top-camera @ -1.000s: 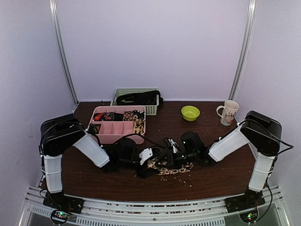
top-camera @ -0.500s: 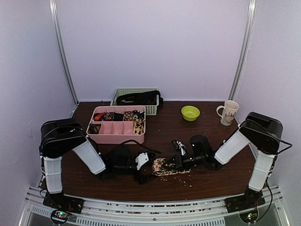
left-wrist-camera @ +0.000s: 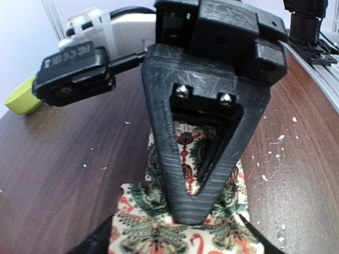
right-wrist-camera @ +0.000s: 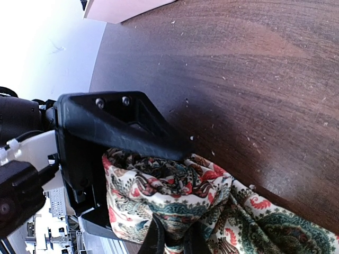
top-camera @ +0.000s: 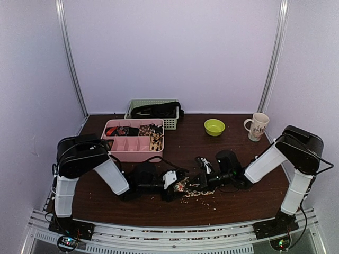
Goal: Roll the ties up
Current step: Roll the tie at the center of the board.
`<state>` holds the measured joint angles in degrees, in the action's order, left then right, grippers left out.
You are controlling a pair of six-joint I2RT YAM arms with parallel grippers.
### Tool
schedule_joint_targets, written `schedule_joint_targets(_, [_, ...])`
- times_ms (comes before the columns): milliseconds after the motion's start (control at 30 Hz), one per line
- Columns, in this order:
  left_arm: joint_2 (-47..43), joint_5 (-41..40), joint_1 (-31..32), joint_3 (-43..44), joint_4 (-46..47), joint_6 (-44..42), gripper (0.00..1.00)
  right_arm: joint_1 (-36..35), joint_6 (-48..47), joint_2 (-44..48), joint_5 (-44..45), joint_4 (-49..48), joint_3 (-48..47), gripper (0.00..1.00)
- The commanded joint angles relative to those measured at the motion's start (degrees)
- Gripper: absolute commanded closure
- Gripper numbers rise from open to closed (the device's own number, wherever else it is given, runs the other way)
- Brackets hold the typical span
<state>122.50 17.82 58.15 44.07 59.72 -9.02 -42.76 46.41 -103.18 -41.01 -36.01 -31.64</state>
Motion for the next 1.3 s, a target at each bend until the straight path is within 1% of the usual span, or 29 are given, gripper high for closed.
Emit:
schedule_joint_targets(0, [1.09,1.45,0.21,1.12,-2.12,-2.18,0.38,0.32,-0.89,-1.71,3.74,11.71,2.41,1.0])
schedule_joint_targets(33, [0.96,1.56,0.21,0.62,-2.25,-2.01,0.43,0.03,-0.81,-1.33,2.95,11.36,2.09,1.0])
schedule_joint_targets(67, [0.73,1.64,0.21,0.13,-2.64,-1.82,0.51,-0.29,-0.76,-0.88,2.17,10.94,1.77,1.0])
schedule_joint_targets(100, [0.46,1.86,0.21,-0.35,-2.94,-1.68,0.56,-0.42,-0.53,-0.39,1.41,10.48,1.66,0.98])
schedule_joint_targets(133, [0.22,2.1,0.21,-0.93,-3.1,-1.27,0.59,-0.41,-0.31,0.38,0.9,10.33,1.56,0.94])
schedule_joint_targets(200, [-0.21,2.78,0.21,-2.33,-3.2,-0.25,0.64,-0.33,-0.78,3.06,1.08,11.82,1.26,0.77])
schedule_joint_targets(267, [-0.42,3.2,0.21,-3.17,-3.38,0.57,0.67,-0.3,-1.85,5.77,1.83,14.29,0.56,0.65])
schedule_joint_targets(300, [-0.49,3.47,0.17,-3.53,-3.33,0.88,0.68,-0.3,-2.46,6.94,2.38,15.9,0.02,0.62])
schedule_joint_targets(367, [-0.43,3.62,0.21,-3.97,-3.21,1.4,0.68,-0.37,-3.56,8.81,3.42,18.75,-1.14,0.6])
schedule_joint_targets(500, [-0.42,3.79,0.21,-4.14,-3.13,1.55,0.68,-0.39,-5.28,8.75,4.18,22.46,-3.87,0.64])
schedule_joint_targets(667, [-0.25,3.97,0.25,-3.62,-3.8,1.5,0.68,-0.79,-4.64,6.6,2.91,21.18,-5.69,0.66])
schedule_joint_targets(733, [-0.08,3.96,0.22,-3.44,-4.07,1.46,0.67,-1.29,-4.57,5.78,2.58,20.98,-6.32,0.69])
schedule_joint_targets(833, [0.02,3.91,0.21,-3.06,-4.89,1.46,0.64,-2.08,-4.43,4.31,2.34,20.53,-7.09,0.78])
schedule_joint_targets(933, [-0.1,3.51,0.21,-3.22,-5.5,1.46,0.55,-2.58,-4.15,2.62,1.92,19.89,-7.35,0.92])
schedule_joint_targets(967, [-0.27,3.22,0.21,-3.45,-5.57,1.39,0.51,-2.65,-4.13,2.19,1.97,19.69,-7.27,0.98])
schedule_joint_targets(1000, [-0.62,2.55,0.21,-3.84,-5.88,1.38,0.44,-2.67,-4.14,1.82,2.15,19.78,-7.2,1.0])
schedule_joint_targets(1033, [-1.07,1.65,0.21,-4.32,-6.38,1.29,0.38,-2.61,-4.14,1.52,2.36,19.9,-7.07,1.0])
schedule_joint_targets(1100, [-2.17,-0.36,0.01,-5.63,-6.94,1.31,0.31,-2.6,-4.16,1.03,2.52,19.81,-6.59,1.0])
schedule_joint_targets(1167, [-3.09,-1.25,-0.34,-7.14,-6.5,1.53,0.29,-2.59,-4.29,0.86,2.75,19.75,-6.19,1.0])
schedule_joint_targets(1267, [-2.99,-0.77,-0.62,-7.3,-7.85,1.55,0.29,-2.69,-4.08,0.77,2.66,19.15,-5.81,1.0])
